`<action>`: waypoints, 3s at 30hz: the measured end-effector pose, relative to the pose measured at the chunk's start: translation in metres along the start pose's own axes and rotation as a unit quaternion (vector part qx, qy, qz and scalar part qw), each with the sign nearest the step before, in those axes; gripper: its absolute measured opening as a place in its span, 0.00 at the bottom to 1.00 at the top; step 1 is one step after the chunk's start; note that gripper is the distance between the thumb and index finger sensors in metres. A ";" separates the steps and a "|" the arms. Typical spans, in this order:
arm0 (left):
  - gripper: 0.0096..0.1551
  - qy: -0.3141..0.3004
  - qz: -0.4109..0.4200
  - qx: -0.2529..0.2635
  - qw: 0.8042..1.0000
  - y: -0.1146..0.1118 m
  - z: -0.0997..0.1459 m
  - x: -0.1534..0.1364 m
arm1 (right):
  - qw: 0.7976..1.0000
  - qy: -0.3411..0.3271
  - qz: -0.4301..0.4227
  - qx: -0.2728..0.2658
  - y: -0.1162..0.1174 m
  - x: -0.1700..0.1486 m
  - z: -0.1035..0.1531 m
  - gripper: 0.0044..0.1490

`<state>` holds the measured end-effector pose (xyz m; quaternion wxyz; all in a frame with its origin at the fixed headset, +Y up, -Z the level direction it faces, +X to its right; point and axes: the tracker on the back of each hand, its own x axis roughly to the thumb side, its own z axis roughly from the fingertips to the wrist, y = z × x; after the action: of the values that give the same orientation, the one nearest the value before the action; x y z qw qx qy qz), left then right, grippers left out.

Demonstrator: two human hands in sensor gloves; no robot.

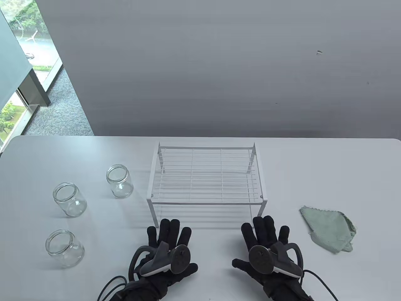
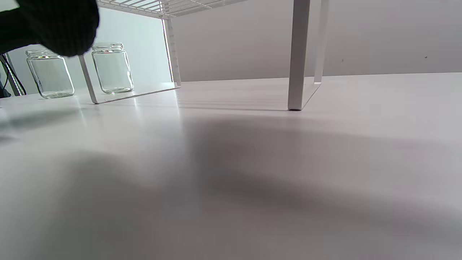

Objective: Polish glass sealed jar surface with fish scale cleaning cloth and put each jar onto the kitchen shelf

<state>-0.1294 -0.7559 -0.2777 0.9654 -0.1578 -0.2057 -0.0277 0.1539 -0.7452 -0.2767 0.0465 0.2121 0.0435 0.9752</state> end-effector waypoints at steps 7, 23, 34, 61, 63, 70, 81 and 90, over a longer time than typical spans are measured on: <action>0.64 0.002 0.000 0.002 1.000 0.000 0.000 0.000 | 1.000 0.000 -0.003 0.009 0.001 0.001 0.000 0.64; 0.64 -0.008 0.007 -0.004 1.000 -0.001 0.000 0.000 | 1.000 -0.002 -0.014 0.012 0.002 0.000 -0.001 0.64; 0.64 -0.016 0.010 -0.007 1.000 -0.003 -0.001 0.002 | 0.999 0.008 -0.027 0.015 -0.001 -0.005 0.000 0.64; 0.61 -0.005 0.063 0.038 0.997 0.015 0.012 -0.007 | 0.913 0.357 -0.195 0.030 -0.005 -0.207 0.026 0.64; 0.61 -0.004 0.066 0.039 0.997 0.015 0.013 -0.008 | 0.909 0.366 -0.196 0.036 -0.002 -0.212 0.024 0.64; 0.61 0.002 0.075 0.043 0.996 0.016 0.015 -0.014 | 0.895 0.393 -0.208 0.039 0.007 -0.224 0.021 0.59; 0.60 0.025 0.078 0.060 0.995 0.018 0.016 -0.017 | 0.901 0.390 -0.185 0.046 0.016 -0.229 0.017 0.50; 0.60 0.030 0.094 0.068 0.993 0.018 0.017 -0.020 | 0.918 0.387 -0.084 -0.017 0.005 -0.218 0.014 0.36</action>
<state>-0.1521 -0.7342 -0.2764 0.9780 -0.1094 -0.1618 0.0730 0.3571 -0.7727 -0.3531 0.1116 -0.1871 0.0587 0.9742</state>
